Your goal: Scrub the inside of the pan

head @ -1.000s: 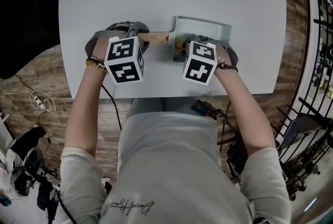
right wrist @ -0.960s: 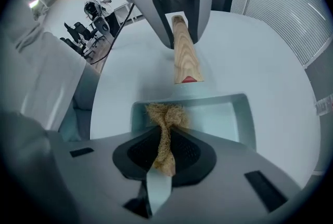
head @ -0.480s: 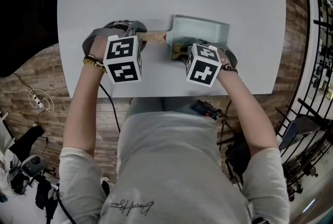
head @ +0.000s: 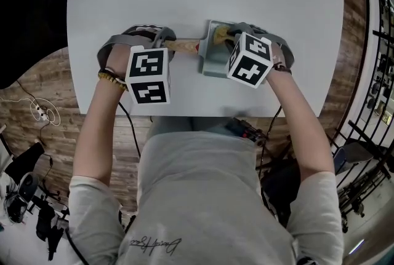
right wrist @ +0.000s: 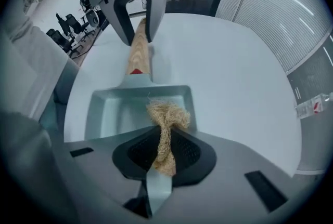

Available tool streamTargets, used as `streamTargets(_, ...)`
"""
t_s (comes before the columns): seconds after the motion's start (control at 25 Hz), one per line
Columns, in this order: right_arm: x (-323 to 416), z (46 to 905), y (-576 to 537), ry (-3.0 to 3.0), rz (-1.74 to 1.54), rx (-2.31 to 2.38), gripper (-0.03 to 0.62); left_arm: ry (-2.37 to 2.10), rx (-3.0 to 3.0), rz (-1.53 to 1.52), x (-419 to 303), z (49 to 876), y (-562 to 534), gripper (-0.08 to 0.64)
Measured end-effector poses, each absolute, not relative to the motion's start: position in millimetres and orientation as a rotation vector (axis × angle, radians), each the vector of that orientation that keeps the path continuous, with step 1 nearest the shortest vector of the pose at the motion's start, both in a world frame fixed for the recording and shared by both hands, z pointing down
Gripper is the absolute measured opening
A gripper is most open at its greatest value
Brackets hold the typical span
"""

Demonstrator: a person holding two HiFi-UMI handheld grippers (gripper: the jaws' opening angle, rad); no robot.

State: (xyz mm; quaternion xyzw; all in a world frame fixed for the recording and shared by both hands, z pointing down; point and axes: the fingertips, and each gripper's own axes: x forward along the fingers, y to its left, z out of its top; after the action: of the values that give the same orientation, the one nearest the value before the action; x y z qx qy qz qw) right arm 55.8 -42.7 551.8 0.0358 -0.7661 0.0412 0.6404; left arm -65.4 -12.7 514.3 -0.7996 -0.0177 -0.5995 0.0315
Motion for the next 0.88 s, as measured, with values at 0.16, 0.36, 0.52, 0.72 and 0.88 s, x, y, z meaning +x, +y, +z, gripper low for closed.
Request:
streamTargets(0.16, 57.8, 552.4, -53.3, -1.718, -0.007, 0.096, 0.071, -0.043, -2.472, -1.845, -64.6, 513.9, -14.8, 0.138)
streamTargets(0.36, 55.5, 556.1, -47.0, -1.700, -0.082, 0.145, 0.071, -0.023, -2.478, -1.856, -66.9, 516.8, -10.6, 0.138)
streamTargets(0.52, 55.2, 557.5, -45.2, -1.702, -0.049, 0.132, 0.069, -0.014, -2.478, -1.871, -67.2, 518.7, -15.8, 0.138)
streamTargets(0.72, 54.6, 557.1, -22.7, -1.696, -0.023, 0.083, 0.069, 0.000, -2.469, -1.875, -67.5, 519.6, -17.8, 0.138)
streamTargets(0.88, 52.3, 556.4, -1.1, -1.705, 0.031, 0.036, 0.069, 0.008, -2.468, -1.876, -68.8, 520.2, -19.8, 0.138)
